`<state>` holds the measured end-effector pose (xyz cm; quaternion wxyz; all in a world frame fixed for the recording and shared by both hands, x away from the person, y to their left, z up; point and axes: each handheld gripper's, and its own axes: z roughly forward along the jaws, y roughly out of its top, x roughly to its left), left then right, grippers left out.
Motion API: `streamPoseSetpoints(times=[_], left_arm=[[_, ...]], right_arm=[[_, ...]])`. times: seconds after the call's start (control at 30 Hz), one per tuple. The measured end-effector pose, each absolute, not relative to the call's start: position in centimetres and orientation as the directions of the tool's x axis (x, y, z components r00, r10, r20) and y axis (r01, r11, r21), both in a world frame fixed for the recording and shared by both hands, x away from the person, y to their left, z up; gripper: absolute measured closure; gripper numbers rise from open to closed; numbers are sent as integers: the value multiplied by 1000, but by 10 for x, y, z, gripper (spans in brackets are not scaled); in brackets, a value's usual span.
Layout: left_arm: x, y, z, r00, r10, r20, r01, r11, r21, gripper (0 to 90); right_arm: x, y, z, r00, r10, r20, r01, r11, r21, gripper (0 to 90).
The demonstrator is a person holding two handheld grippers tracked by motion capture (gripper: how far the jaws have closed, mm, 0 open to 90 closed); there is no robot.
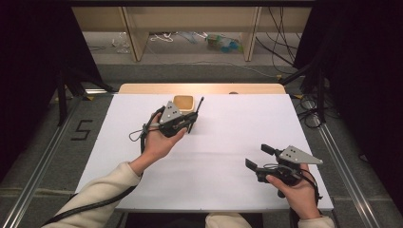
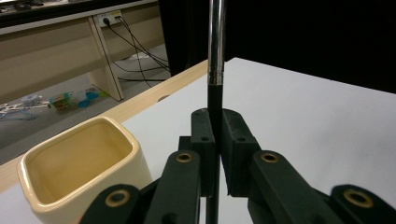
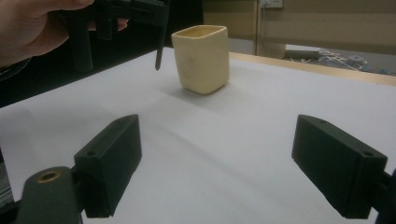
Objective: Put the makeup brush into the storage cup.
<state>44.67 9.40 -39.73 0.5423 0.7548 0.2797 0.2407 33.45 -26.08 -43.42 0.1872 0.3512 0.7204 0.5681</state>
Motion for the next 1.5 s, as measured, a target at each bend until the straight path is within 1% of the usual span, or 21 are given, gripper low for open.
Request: streamPoseSetpoints(times=[0.17,0.33,0.4,0.47,0.8,1.1,1.17,1.5], left_arm=[[447,95,-397,723,688,57,160,-247,956,843],[447,96,-397,721,690,60,156,-246,957,843],[448,96,-396,721,691,59,155,-243,958,843],[448,96,-396,718,693,61,152,-242,958,843],[450,99,-396,712,700,57,149,-230,962,842],[451,100,-394,707,706,55,146,-222,964,842],[451,100,-394,706,706,56,145,-221,964,842],[452,102,-393,702,710,51,144,-211,967,842]], right_arm=[[335,-260,-435,-683,719,132,289,100,952,170],[334,-261,-434,-678,725,121,294,116,949,170],[335,-260,-435,-682,719,131,289,101,952,170],[334,-261,-434,-677,726,121,295,117,948,170],[334,-261,-434,-676,727,119,295,120,948,170],[335,-260,-435,-682,719,132,290,101,952,170],[334,-261,-434,-679,723,124,296,116,948,170],[334,-261,-434,-677,726,122,295,117,948,170]])
